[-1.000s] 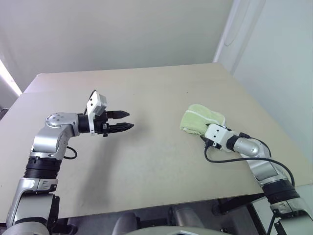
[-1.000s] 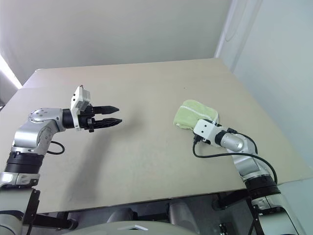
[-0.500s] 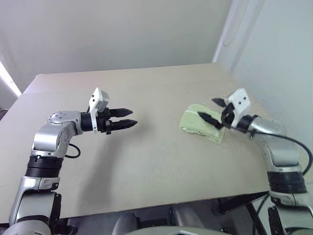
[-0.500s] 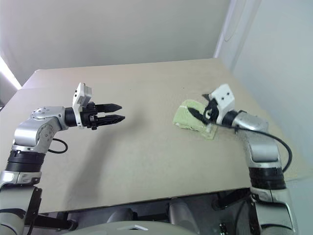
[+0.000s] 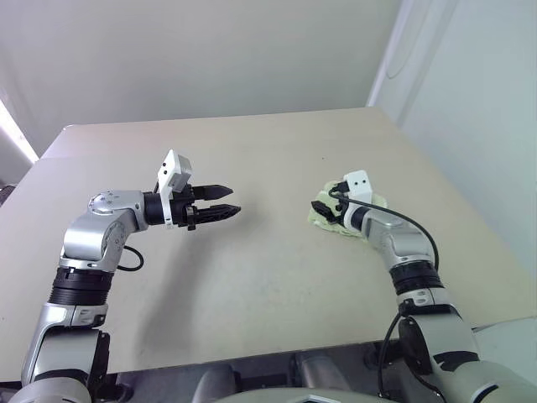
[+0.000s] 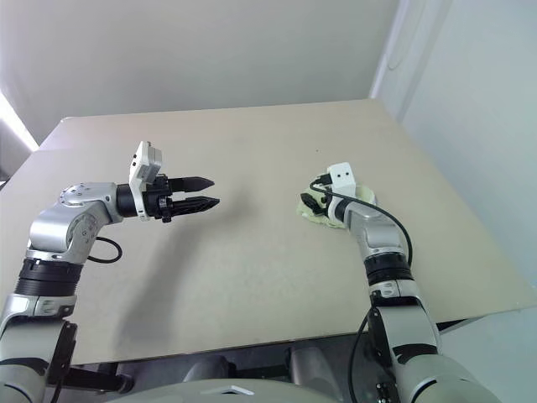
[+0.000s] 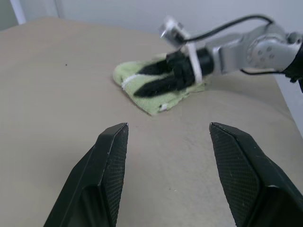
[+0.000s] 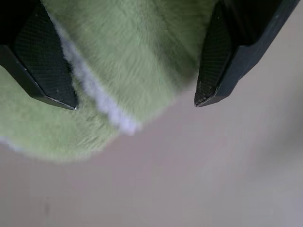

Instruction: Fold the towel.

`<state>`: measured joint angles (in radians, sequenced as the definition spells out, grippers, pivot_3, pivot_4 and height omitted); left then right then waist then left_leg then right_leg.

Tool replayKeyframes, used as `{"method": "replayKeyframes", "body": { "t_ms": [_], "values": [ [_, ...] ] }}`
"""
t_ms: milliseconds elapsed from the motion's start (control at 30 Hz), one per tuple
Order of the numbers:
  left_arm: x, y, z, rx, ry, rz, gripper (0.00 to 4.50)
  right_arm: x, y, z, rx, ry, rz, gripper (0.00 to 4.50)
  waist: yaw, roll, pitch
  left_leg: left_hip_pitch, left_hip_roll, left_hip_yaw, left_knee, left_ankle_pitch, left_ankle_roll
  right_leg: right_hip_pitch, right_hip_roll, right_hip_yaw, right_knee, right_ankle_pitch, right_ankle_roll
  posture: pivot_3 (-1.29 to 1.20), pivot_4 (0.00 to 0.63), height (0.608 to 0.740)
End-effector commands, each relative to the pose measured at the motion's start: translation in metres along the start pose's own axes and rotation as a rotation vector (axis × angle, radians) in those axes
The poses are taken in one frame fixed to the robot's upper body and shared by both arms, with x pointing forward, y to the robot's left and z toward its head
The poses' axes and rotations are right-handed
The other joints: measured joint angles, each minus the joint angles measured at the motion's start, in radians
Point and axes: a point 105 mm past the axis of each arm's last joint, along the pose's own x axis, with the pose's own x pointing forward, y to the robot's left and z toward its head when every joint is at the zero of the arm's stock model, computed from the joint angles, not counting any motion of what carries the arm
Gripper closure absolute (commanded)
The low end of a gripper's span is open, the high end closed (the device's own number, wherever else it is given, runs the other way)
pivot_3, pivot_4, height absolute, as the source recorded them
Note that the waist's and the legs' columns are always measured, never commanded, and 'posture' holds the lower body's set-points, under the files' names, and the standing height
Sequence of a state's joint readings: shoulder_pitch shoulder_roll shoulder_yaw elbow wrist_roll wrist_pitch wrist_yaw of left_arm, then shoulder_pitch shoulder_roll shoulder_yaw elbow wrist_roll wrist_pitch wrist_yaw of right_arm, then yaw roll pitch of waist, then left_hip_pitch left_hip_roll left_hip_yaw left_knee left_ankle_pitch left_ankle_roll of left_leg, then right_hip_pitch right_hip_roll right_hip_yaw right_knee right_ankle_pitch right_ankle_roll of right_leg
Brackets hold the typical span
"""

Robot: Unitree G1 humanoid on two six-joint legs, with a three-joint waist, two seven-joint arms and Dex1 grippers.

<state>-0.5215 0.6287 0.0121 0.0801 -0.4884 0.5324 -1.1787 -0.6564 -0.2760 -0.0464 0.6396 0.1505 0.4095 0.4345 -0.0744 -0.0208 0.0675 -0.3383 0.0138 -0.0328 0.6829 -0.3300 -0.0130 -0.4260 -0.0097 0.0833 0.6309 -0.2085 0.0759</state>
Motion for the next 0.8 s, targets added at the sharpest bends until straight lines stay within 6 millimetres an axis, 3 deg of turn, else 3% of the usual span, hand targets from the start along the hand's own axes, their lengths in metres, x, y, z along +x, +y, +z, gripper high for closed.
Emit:
{"method": "replayKeyframes", "body": {
  "t_ms": [33, 233, 367, 533, 667, 800],
  "values": [
    [-0.002, -0.003, 0.012, 0.055, -0.023, -0.009, 1.62, 0.006, -0.006, -0.023, -0.012, 0.079, -0.044, 0.4, -0.004, -0.001, -0.001, 0.001, 0.0, 0.0, 0.0, 0.0, 0.0, 0.001, 0.0, 0.0, 0.0, 0.0, 0.0, 0.0, 0.0, 0.712],
    [-0.006, 0.0, 0.009, 0.052, -0.022, 0.0, 1.62, 0.007, -0.003, -0.025, 0.018, 0.065, -0.027, 0.4, -0.006, -0.003, -0.002, 0.005, 0.0, -0.001, 0.0, 0.0, 0.0, 0.009, 0.0, 0.0, 0.0, -0.002, 0.002, 0.0, 0.0, 0.712],
    [-0.004, -0.001, 0.008, 0.047, -0.029, -0.006, 1.62, -0.004, 0.002, 0.023, 0.073, -0.098, 0.044, 0.4, -0.007, -0.001, -0.001, 0.014, 0.0, -0.001, 0.0, 0.0, 0.0, 0.014, 0.0, 0.0, 0.0, -0.003, 0.003, 0.0, 0.0, 0.712],
    [-0.002, -0.006, 0.002, 0.026, -0.03, -0.03, 1.62, -0.038, 0.02, 0.089, 0.148, -0.29, 0.212, 0.4, -0.011, 0.003, 0.001, 0.012, 0.0, -0.001, -0.001, 0.0, 0.0, 0.012, 0.0, 0.0, 0.0, -0.003, 0.003, 0.0, 0.0, 0.712],
    [-0.004, -0.009, -0.004, 0.016, -0.011, -0.052, 1.62, -0.067, 0.034, 0.116, 0.153, -0.372, 0.313, 0.4, -0.02, 0.004, 0.001, 0.01, 0.0, -0.002, -0.002, 0.0, 0.0, 0.01, 0.0, -0.001, 0.0, -0.003, 0.004, 0.0, 0.0, 0.712],
    [-0.005, -0.006, -0.005, 0.014, -0.009, -0.052, 1.62, -0.093, 0.037, 0.128, 0.147, -0.413, 0.348, 0.4, -0.021, 0.004, 0.001, 0.001, 0.0, -0.002, -0.001, 0.0, 0.0, 0.002, 0.0, -0.001, 0.0, -0.003, 0.004, 0.0, 0.0, 0.712]
  ]
}}
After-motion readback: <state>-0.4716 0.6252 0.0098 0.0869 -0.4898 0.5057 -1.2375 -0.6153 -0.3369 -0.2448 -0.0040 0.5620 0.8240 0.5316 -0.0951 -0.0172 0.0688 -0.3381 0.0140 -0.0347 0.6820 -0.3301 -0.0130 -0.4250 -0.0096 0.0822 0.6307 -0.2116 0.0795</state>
